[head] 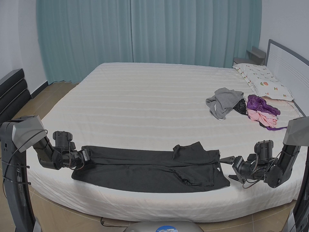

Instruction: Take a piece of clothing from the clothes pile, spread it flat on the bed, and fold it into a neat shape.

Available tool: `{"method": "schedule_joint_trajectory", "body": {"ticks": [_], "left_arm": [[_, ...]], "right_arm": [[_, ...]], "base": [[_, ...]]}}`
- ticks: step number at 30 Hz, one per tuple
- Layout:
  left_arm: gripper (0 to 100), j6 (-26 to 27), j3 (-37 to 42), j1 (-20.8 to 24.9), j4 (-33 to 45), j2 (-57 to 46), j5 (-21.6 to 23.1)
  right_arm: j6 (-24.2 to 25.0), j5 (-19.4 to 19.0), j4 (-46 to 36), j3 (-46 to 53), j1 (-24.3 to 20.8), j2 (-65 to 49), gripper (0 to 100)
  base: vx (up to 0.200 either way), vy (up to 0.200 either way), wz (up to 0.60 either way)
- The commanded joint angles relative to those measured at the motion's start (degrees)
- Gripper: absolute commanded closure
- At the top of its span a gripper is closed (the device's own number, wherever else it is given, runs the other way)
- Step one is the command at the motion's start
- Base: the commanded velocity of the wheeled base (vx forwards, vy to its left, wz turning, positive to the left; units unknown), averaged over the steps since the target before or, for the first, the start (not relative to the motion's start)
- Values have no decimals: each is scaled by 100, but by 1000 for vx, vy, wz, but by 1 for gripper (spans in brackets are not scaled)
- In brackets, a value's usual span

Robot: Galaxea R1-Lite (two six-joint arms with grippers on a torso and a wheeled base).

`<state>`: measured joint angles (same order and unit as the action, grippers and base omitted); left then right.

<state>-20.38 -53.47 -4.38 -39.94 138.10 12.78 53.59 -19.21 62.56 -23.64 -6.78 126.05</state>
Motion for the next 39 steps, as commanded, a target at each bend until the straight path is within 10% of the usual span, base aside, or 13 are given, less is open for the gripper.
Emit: {"method": "schedule_joint_trajectory", "body": {"ticks": [1, 39], "left_arm": [[100, -1, -6, -2, -5, -28, -3], [100, -1003, -261, 86, 30, -99, -3]], "right_arm": [[2, -4, 2, -1, -8, 16, 0], [11, -4, 2, 26, -25, 16, 0]], "base": [[0, 0, 0], [0, 0, 0]]}}
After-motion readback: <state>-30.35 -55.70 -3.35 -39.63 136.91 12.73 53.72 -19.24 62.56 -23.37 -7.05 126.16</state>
